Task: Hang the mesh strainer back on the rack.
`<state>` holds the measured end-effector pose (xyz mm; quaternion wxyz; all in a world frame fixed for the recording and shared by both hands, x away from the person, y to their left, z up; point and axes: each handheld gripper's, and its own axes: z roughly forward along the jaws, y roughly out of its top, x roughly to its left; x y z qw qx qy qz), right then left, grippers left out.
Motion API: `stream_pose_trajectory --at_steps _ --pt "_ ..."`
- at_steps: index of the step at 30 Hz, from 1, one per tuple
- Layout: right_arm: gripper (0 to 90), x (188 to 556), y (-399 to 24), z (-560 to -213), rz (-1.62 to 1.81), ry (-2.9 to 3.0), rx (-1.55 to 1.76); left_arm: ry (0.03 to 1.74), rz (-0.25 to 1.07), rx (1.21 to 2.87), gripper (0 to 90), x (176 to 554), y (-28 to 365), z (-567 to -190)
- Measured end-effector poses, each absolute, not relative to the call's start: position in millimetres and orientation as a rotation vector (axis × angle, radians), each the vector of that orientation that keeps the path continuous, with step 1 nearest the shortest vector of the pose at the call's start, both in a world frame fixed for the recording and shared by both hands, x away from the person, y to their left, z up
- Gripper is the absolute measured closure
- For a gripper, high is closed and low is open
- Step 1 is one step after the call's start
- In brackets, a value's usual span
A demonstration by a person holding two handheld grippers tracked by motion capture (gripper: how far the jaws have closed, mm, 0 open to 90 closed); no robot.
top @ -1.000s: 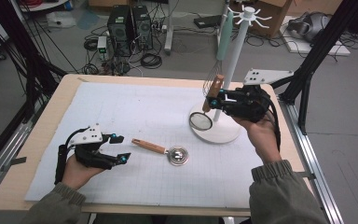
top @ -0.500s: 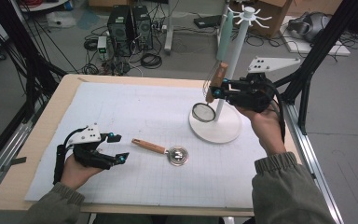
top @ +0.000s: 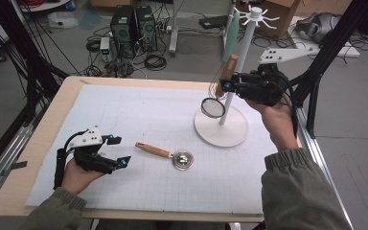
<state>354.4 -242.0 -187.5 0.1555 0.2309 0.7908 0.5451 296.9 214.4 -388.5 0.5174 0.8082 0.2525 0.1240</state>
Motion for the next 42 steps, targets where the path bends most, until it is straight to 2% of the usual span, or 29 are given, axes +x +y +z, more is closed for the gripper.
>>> stream_pose_trajectory --at_steps 10,42 --pt "71.9 360 -246 -175 1.543 2.256 0.674 0.620 0.310 1.937 16.6 297 216 -389" --pt "71.9 398 -246 -135 1.446 2.230 0.846 0.620 0.319 1.925 16.2 298 221 -386"
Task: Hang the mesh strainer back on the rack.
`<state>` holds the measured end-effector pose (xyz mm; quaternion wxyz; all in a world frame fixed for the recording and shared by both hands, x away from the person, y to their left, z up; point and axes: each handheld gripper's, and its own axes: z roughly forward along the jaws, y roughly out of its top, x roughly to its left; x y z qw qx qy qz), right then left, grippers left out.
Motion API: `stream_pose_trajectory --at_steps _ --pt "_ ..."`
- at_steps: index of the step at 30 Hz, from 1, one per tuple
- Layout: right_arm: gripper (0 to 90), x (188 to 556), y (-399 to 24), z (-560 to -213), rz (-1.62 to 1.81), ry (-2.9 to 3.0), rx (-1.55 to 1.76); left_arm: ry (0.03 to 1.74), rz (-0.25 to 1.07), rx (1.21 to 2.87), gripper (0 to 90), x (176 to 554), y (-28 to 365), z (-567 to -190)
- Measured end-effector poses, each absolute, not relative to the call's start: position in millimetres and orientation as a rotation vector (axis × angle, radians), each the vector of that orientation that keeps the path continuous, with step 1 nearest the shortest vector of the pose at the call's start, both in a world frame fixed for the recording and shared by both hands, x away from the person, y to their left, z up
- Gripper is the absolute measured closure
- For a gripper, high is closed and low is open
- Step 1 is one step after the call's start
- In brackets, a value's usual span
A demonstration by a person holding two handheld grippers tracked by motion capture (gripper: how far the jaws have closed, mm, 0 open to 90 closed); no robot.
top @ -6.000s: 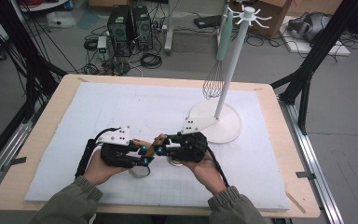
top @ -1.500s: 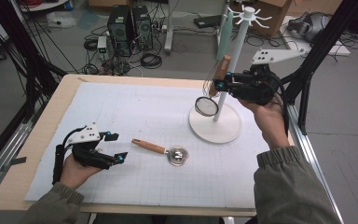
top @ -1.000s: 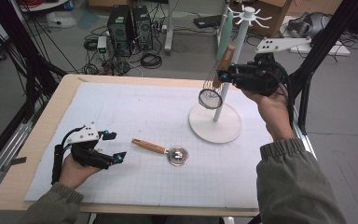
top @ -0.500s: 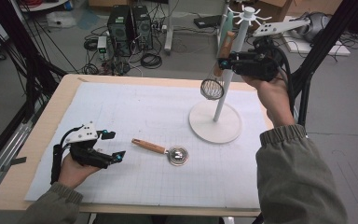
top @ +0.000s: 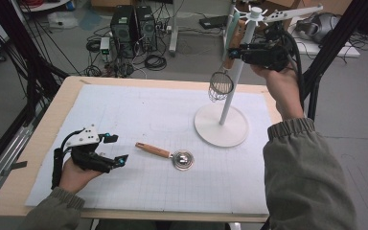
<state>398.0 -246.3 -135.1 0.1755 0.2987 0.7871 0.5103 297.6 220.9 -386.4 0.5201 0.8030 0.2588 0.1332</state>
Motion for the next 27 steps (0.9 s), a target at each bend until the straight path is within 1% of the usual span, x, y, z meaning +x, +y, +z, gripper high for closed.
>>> stream_pose_trajectory --at_steps 10,27 --pt "71.9 403.5 -248.7 -135.5 1.437 2.216 0.926 0.617 0.315 1.920 16.2 297.3 221.8 -385.6" --pt "71.7 405.8 -252.6 -140.0 1.430 2.187 0.964 0.617 0.317 1.925 16.2 297.5 221.0 -386.8"
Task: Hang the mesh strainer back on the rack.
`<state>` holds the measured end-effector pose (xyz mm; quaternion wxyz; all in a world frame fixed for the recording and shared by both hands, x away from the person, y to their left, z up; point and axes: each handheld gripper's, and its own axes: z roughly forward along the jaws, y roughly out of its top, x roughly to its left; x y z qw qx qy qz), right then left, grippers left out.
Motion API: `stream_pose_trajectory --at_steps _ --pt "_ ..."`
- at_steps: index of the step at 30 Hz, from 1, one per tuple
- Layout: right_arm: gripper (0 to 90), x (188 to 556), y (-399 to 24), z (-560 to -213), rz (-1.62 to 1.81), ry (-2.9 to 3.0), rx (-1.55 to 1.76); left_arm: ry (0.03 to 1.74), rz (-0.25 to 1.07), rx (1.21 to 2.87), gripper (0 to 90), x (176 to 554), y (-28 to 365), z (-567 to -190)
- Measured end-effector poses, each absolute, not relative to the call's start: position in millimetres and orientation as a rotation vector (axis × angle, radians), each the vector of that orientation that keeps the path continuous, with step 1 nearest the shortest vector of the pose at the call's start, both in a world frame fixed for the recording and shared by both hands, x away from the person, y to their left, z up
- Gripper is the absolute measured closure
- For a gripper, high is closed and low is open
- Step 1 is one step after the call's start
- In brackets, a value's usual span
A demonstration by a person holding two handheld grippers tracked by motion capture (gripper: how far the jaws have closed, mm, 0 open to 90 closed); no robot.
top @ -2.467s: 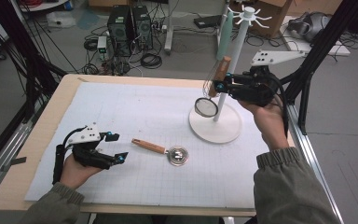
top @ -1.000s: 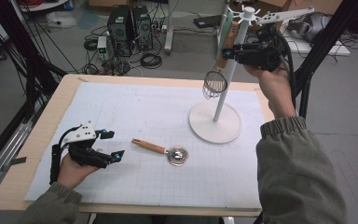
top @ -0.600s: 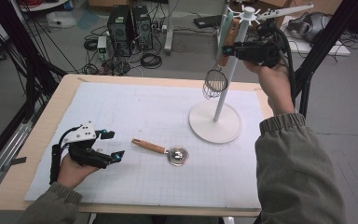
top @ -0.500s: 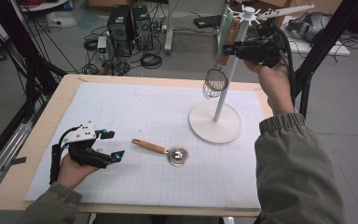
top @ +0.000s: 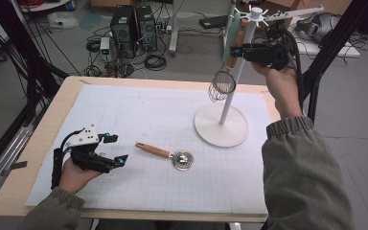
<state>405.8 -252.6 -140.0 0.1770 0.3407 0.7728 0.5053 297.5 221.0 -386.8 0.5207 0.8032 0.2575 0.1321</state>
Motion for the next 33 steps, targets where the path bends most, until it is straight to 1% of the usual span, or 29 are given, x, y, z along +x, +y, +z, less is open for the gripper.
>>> stream_pose_trajectory --at_steps 14,21,27,33 --pt "71.0 405 -258 -144 1.423 2.164 0.991 0.615 0.318 1.927 16.2 297 222 -386" --pt "70.8 403 -264 -150 1.480 2.135 0.976 0.617 0.320 1.920 16.2 297 223 -387" --pt "63.7 402 -266 -150 1.515 2.131 0.947 0.618 0.323 1.923 16.2 297 224 -386" --pt "59.9 394 -277 -152 1.560 2.107 0.912 0.625 0.323 1.924 16.2 297 226 -388"
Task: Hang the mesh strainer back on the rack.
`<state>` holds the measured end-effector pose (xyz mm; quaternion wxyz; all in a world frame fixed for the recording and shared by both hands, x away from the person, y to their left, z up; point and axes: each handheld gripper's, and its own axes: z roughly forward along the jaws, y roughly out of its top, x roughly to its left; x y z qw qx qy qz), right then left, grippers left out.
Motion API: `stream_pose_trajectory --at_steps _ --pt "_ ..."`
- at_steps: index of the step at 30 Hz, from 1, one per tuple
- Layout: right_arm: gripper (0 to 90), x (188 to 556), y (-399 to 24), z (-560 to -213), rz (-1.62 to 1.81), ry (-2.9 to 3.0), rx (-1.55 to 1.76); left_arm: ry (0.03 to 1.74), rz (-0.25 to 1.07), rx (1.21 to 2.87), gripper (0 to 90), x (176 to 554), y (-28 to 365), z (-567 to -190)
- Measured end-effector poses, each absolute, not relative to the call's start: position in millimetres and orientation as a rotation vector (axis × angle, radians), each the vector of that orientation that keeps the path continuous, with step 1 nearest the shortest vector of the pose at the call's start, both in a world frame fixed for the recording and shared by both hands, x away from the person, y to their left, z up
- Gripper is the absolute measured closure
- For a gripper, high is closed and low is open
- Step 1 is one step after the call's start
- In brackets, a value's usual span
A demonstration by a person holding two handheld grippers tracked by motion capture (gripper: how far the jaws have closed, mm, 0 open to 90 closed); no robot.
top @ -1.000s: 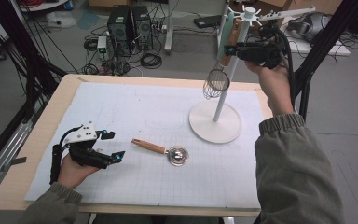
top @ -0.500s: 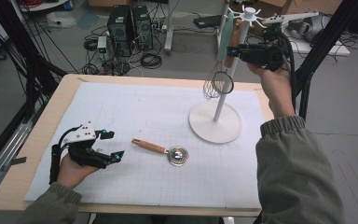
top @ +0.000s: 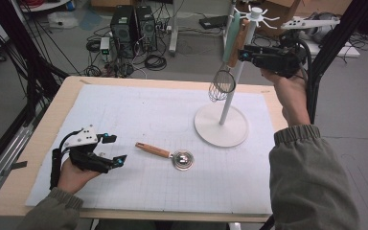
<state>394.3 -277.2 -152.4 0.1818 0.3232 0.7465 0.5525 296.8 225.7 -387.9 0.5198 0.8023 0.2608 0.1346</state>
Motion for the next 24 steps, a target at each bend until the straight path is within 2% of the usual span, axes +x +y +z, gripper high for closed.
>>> stream_pose_trajectory --at_steps 9,15,16,22,24 --pt "40.4 391 -290 -161 1.675 2.106 0.917 0.640 0.331 1.918 16.2 295 232 -389" --pt "34.6 389 -290 -161 1.717 2.121 0.881 0.643 0.335 1.912 16.2 294 234 -387" --pt "36.1 389 -290 -160 1.721 2.122 0.878 0.644 0.336 1.912 16.2 294 234 -387" --pt "64.4 387 -296 -148 1.714 2.146 0.788 0.640 0.331 1.905 16.2 295 233 -386" --pt "70.9 387 -298 -143 1.707 2.142 0.772 0.638 0.330 1.904 16.2 296 233 -386"
